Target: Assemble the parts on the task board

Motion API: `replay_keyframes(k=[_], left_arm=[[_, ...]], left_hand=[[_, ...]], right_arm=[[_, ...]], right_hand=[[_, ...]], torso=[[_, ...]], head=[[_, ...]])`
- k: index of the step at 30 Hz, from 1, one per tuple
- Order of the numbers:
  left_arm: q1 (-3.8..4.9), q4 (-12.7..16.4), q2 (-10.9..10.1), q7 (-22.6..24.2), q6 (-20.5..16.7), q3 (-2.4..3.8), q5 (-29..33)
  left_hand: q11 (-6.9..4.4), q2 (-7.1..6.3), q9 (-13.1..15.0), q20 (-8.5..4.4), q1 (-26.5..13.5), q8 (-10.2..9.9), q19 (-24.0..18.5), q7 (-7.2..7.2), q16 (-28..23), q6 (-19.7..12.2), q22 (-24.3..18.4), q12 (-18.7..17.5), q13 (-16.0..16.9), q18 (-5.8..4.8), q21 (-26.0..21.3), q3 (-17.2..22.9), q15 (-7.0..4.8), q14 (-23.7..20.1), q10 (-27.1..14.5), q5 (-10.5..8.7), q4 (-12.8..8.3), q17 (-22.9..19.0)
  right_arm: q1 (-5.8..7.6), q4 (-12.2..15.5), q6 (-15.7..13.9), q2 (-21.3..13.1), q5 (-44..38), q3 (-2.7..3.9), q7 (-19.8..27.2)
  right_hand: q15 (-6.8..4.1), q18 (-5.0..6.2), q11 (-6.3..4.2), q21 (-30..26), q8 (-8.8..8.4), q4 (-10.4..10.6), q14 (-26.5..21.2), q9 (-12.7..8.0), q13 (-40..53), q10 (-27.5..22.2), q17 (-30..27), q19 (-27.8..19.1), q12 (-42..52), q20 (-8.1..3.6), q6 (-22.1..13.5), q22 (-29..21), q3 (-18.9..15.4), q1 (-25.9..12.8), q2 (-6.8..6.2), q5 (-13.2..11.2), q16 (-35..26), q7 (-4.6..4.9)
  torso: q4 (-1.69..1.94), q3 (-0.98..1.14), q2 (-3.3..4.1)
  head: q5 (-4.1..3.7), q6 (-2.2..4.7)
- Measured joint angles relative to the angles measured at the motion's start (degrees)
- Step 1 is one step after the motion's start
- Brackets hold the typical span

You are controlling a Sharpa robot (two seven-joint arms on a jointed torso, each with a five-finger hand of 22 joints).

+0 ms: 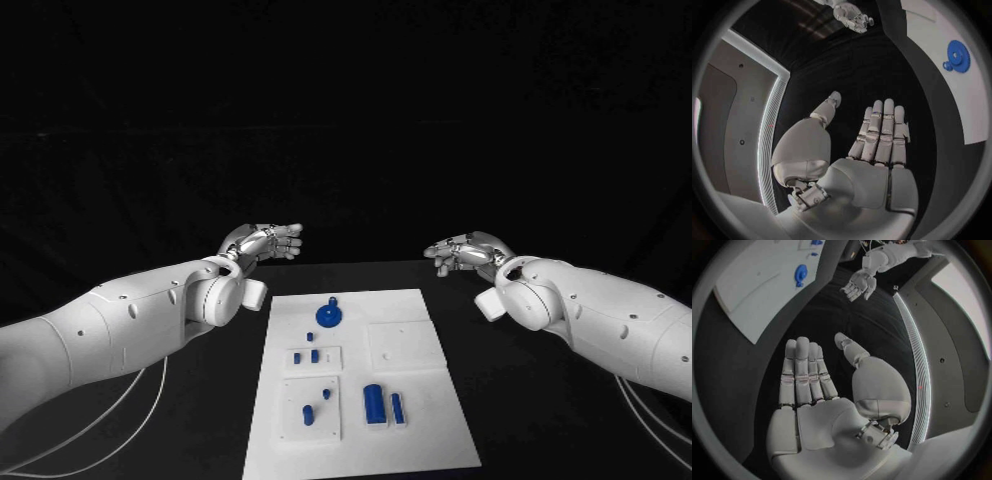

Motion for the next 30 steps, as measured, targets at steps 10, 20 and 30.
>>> replay_keyframes(k=[10, 20, 30], left_arm=[[-0.05, -0.80, 0.89, 1.09, 0.03, 0.01, 1.38], [-3.12, 6.39, -1.08, 1.30, -3.05, 1.70, 1.38], [-10.28, 23.49, -5.35, 4.17, -16.13, 5.21, 1.82]], left_hand=[[-2.34, 2.01, -5.00, -0.01, -9.56, -4.36, -8.90, -3.24, -7.02, -9.10, -4.88, -0.68, -0.78, -0.13, -7.71, -4.92, -1.09, -12.42, -5.18, -0.93, 2.52, -5.28], [-7.79, 5.16, -20.23, -2.14, -43.33, -17.37, -29.51, -9.24, -21.30, -36.94, -46.70, -3.12, -3.33, -2.23, -24.74, -19.22, -6.95, -42.33, -48.61, -2.88, 13.05, -19.55], [-8.89, 5.78, -23.27, -2.67, -49.68, -19.76, -33.41, -10.40, -24.10, -42.32, -66.71, -3.42, -3.78, -2.23, -27.92, -21.89, -8.11, -48.19, -60.65, -3.35, 15.12, -22.45]], right_arm=[[-0.35, -1.66, 0.87, 0.97, 5.82, 0.57, 3.20], [-2.07, 5.50, -2.64, -1.44, 7.29, 0.05, 3.89], [-6.36, 23.73, -16.35, -7.16, 14.11, -1.21, 9.82]], right_hand=[[4.15, -3.13, 0.95, -12.37, -2.31, 2.29, -14.51, -8.12, -29.08, -8.25, -18.66, -16.53, -23.35, 2.07, -12.76, -9.33, -7.44, -10.17, 2.43, -2.18, -23.47, -2.64], [-1.67, -8.19, -4.60, -20.83, -9.18, 13.08, -44.27, -28.38, -41.19, -41.71, -35.67, -36.69, -31.97, -4.85, -42.92, -52.65, -23.86, -46.19, 4.16, -10.02, -38.55, -9.01], [-2.86, -9.03, -5.74, -22.29, -10.46, 15.24, -50.09, -32.43, -43.54, -48.31, -39.06, -40.45, -33.42, -6.39, -48.84, -63.87, -26.85, -53.09, 4.46, -11.32, -41.38, -10.30]], torso=[[0.14, 0.25, -0.11], [2.10, -0.16, -1.74], [4.10, -0.57, -3.41]], head=[[-0.15, 1.05], [-1.52, -0.62], [-2.51, -1.77]])
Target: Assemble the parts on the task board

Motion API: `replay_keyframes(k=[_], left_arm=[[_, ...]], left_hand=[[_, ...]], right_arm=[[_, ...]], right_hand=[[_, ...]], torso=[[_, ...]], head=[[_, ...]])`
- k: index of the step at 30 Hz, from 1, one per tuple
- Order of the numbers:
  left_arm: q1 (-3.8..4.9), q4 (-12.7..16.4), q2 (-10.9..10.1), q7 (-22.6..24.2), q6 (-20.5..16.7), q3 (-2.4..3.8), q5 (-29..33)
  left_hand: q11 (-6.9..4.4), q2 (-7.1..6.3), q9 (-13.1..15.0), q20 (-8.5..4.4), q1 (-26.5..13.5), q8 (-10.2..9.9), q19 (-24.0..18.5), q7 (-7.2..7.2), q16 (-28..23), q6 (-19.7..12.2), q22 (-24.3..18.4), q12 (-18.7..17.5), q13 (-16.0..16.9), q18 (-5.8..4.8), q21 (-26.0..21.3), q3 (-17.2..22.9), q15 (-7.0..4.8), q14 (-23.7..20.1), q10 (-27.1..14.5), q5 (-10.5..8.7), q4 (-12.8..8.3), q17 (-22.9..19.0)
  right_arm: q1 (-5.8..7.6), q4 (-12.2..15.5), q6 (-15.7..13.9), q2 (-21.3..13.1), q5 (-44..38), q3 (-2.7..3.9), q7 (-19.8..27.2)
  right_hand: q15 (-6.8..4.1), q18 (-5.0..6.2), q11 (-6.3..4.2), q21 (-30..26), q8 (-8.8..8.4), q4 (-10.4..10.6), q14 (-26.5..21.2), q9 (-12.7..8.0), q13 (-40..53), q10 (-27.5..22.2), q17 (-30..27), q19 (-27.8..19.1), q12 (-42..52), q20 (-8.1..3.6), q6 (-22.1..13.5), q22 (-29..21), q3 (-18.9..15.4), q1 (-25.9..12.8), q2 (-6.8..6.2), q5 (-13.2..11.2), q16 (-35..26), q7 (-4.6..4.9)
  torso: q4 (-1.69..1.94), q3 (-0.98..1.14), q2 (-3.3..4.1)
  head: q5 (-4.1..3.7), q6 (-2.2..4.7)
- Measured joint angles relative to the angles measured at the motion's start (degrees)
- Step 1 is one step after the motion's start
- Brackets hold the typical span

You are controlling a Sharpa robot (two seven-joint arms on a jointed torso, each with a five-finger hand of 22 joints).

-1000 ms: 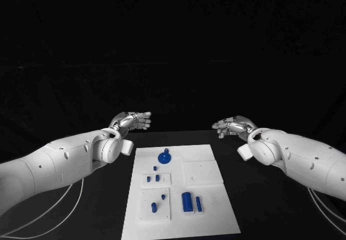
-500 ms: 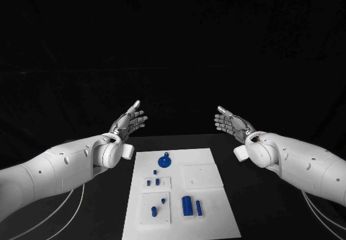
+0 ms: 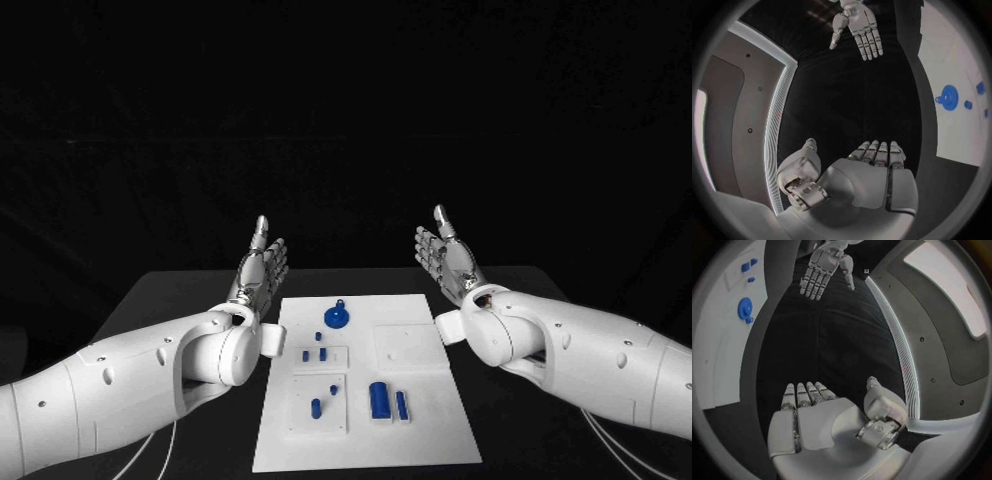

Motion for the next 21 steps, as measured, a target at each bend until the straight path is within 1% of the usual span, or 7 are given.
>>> replay_keyframes(k=[1, 3, 5, 8, 11, 14, 21], left_arm=[[-0.49, 1.26, -0.31, 0.33, -1.34, 0.26, 0.04], [-1.45, 3.74, -0.95, 1.08, -4.30, 0.77, 0.17], [-2.05, 5.36, -1.37, 1.68, -6.53, 1.12, 0.31], [-2.74, 7.08, -1.80, 2.53, -9.55, 1.43, 0.44], [-3.00, 7.71, -1.94, 3.10, -11.42, 1.51, 0.53], [-3.01, 7.78, -1.96, 3.57, -12.68, 1.57, 0.63], [-3.01, 7.80, -1.97, 4.16, -14.08, 1.57, 0.77]], left_hand=[[-0.05, 0.09, -0.13, 0.03, -0.39, -0.19, -0.23, -0.13, -0.01, -0.13, -0.86, 0.00, -0.02, 0.00, -0.25, -0.25, -0.09, -0.09, -0.46, -0.10, 0.10, -0.12], [-0.17, 0.06, -0.29, 0.11, -0.66, -0.38, -0.31, -0.18, -0.01, -0.41, -1.84, 0.00, -0.04, 0.00, -0.32, -0.25, -0.19, -0.44, -0.94, -0.10, 0.10, -0.22], [-0.21, 0.16, -0.54, 0.08, -1.55, -0.65, -0.95, -0.29, -0.49, -1.12, -3.92, 0.00, -0.07, 0.01, -0.71, -0.59, -0.21, -1.22, -2.27, -0.10, 0.44, -0.49], [-0.22, 0.17, -0.61, 0.01, -1.54, -0.65, -1.02, -0.30, -0.50, -1.13, -4.46, 0.00, -0.10, 0.01, -0.76, -0.63, -0.21, -1.23, -2.43, -0.10, 0.48, -0.57], [-0.22, 0.17, -0.63, 0.01, -1.54, -0.65, -1.02, -0.29, -0.50, -1.13, -4.48, 0.00, -0.11, 0.01, -0.76, -0.63, -0.21, -1.23, -2.43, -0.10, 0.48, -0.58], [-0.22, 0.17, -0.65, 0.01, -1.53, -0.65, -1.02, -0.29, -0.50, -1.13, -4.50, 0.00, -0.12, 0.01, -0.76, -0.63, -0.21, -1.23, -2.43, -0.10, 0.48, -0.58], [-0.22, 0.17, -0.65, 0.01, -1.53, -0.65, -1.02, -0.29, -0.50, -1.13, -4.51, 0.00, -0.12, 0.01, -0.76, -0.63, -0.21, -1.23, -2.43, -0.10, 0.48, -0.57]], right_arm=[[-0.40, 1.65, -1.57, -0.51, 0.80, -0.11, 0.71], [-1.16, 4.96, -5.10, -1.48, 2.61, -0.34, 2.32], [-1.68, 7.35, -7.92, -2.22, 4.07, -0.45, 3.59], [-2.41, 10.55, -12.15, -3.25, 6.23, -0.67, 5.54], [-2.86, 12.32, -15.16, -3.78, 7.79, -0.78, 6.90], [-3.02, 13.17, -17.55, -4.01, 9.03, -0.81, 8.01], [-3.03, 13.30, -20.02, -4.06, 10.49, -0.80, 9.35]], right_hand=[[-0.08, 0.00, -0.09, -0.32, -0.18, 0.34, -0.93, -0.55, -0.31, -1.00, -0.43, -0.74, -0.25, -0.08, -0.78, -1.55, -0.65, -1.15, 0.09, -0.31, -0.46, -0.09], [-0.20, 0.00, -0.22, -0.45, -0.24, 0.48, -1.23, -0.81, -0.40, -1.43, -0.58, -0.94, -0.44, -0.15, -1.20, -2.31, -0.78, -1.59, 0.09, -0.47, -0.63, -0.23], [-0.20, -0.01, -0.22, -0.45, -0.24, 0.47, -1.23, -0.85, -0.44, -1.43, -0.64, -0.95, -0.45, -0.15, -1.20, -2.41, -0.78, -1.64, 0.14, -0.47, -0.63, -0.24], [-0.20, 0.00, -0.22, -0.45, -0.24, 0.47, -1.23, -0.88, -0.48, -1.43, -0.68, -0.95, -0.45, -0.15, -1.20, -2.47, -0.78, -1.64, 0.14, -0.47, -0.63, -0.23], [-0.20, 0.00, -0.22, -0.45, -0.24, 0.47, -1.23, -0.89, -0.49, -1.42, -0.70, -0.95, -0.45, -0.15, -1.20, -2.49, -0.78, -1.64, 0.14, -0.46, -0.63, -0.23], [-0.20, -0.01, -0.22, -0.45, -0.24, 0.47, -1.23, -0.89, -0.50, -1.42, -0.72, -0.94, -0.45, -0.15, -1.20, -2.50, -0.78, -1.64, 0.14, -0.46, -0.63, -0.23], [-0.20, 0.00, -0.22, -0.45, -0.24, 0.47, -1.23, -0.89, -0.49, -1.42, -0.72, -0.94, -0.44, -0.14, -1.20, -2.49, -0.78, -1.64, 0.14, -0.46, -0.63, -0.23]], torso=[[0.04, 0.00, -0.04], [0.12, 0.00, -0.09], [0.15, -0.01, -0.13], [0.19, -0.02, -0.16], [0.20, -0.03, -0.18], [0.21, -0.03, -0.18], [0.22, -0.03, -0.19]], head=[[-0.01, -0.01], [-0.02, -0.02], [-0.02, -0.02], [-0.03, -0.03], [-0.03, -0.03], [-0.03, -0.03], [-0.03, -0.03]])
